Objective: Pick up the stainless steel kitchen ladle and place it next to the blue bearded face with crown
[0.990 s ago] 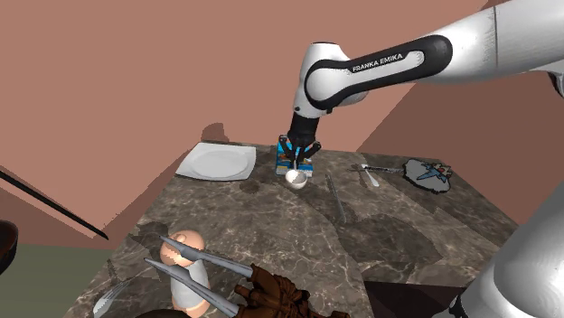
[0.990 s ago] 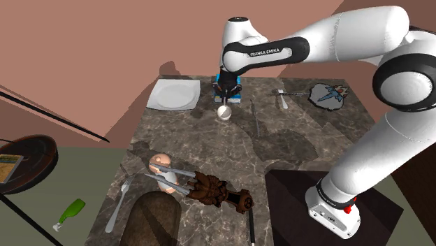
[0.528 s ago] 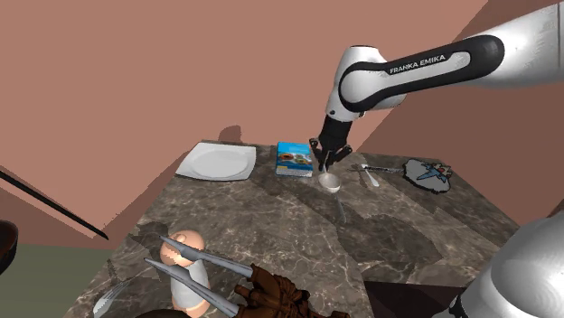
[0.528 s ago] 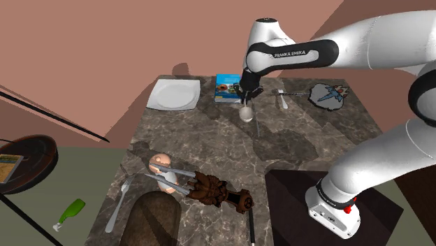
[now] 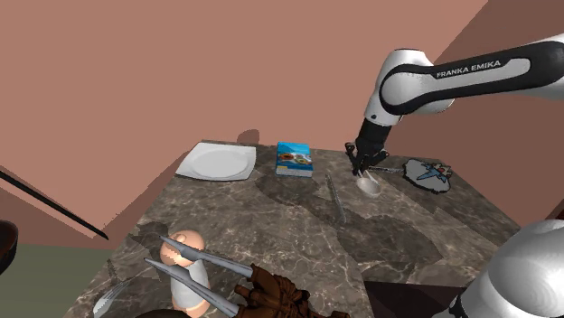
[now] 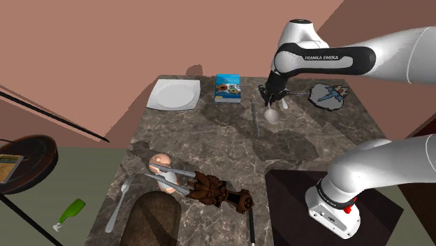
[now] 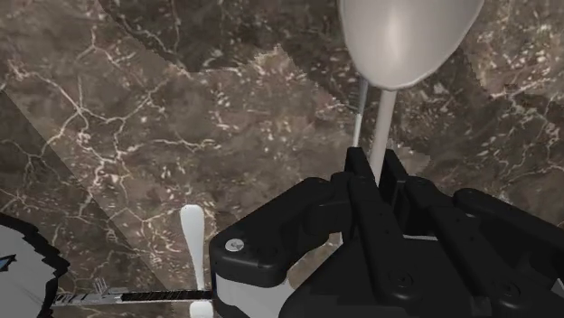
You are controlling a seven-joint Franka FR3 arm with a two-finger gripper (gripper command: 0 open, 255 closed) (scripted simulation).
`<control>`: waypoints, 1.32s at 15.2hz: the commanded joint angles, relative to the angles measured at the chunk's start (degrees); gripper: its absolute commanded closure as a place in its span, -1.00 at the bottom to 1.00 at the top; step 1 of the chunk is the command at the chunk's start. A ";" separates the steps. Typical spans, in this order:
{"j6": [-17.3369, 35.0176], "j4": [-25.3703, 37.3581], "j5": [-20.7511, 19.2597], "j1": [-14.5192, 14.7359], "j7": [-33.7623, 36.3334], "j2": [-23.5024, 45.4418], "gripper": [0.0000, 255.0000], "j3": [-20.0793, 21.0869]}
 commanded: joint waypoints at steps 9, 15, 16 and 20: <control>-5.83 -10.20 -6.09 -6.22 -11.77 -14.79 1.00 -10.14; -9.85 -12.81 -12.07 -11.66 -19.64 -20.87 1.00 -17.26; -10.45 -12.97 -13.16 -12.62 -21.03 -21.58 1.00 -18.51; -12.56 -12.87 -17.60 -16.48 -26.79 -23.42 1.00 -23.65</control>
